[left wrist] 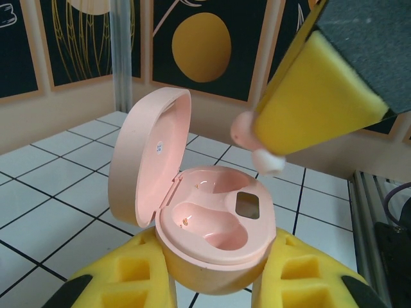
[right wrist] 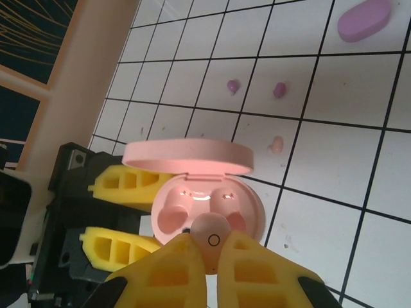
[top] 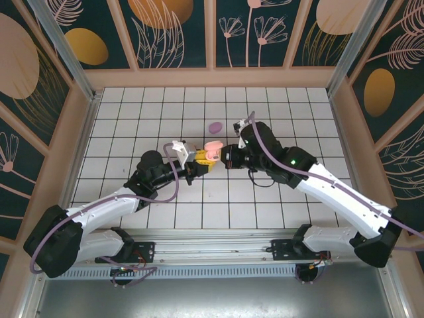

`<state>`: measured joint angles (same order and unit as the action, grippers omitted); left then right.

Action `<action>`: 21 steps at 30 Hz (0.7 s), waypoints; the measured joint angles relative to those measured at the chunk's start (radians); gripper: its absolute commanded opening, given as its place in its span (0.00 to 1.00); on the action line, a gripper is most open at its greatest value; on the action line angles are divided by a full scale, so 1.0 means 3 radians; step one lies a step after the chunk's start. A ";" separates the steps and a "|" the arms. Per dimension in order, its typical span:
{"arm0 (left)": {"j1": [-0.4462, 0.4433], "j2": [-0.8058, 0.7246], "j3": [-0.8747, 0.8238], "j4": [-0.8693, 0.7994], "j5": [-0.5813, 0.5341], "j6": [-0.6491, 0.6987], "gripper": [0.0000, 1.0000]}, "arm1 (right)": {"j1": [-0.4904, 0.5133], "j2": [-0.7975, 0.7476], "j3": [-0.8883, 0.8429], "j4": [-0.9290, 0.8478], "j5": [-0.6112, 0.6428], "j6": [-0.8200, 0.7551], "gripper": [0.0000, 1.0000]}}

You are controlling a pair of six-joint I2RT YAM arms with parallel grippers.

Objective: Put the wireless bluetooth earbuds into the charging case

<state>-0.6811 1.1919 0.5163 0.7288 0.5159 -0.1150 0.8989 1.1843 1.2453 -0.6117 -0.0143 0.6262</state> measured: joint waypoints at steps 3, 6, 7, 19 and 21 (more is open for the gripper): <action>0.0000 -0.0006 0.0000 -0.0001 -0.0001 0.0001 0.01 | 0.0046 0.0093 0.0112 0.0001 0.0020 -0.0039 0.06; 0.0000 -0.0041 0.0000 -0.0031 -0.0001 0.0023 0.01 | 0.0102 0.0179 0.0219 -0.0004 0.0032 -0.0075 0.05; 0.0000 -0.0052 0.0000 -0.0051 -0.0001 0.0028 0.01 | 0.0114 0.0205 0.0251 -0.0009 0.0036 -0.0080 0.05; 0.0000 -0.0139 -0.0004 -0.0192 -0.0037 0.0072 0.01 | 0.0239 0.0407 0.0328 -0.0139 0.0125 -0.0099 0.05; 0.0000 -0.0142 -0.0004 -0.0197 -0.0041 0.0072 0.01 | 0.0245 0.0407 0.0338 -0.0151 0.0148 -0.0103 0.05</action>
<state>-0.6811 1.1492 0.5152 0.6697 0.5037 -0.0933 0.9726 1.3064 1.3468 -0.6571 0.0299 0.5953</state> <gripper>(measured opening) 0.194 0.072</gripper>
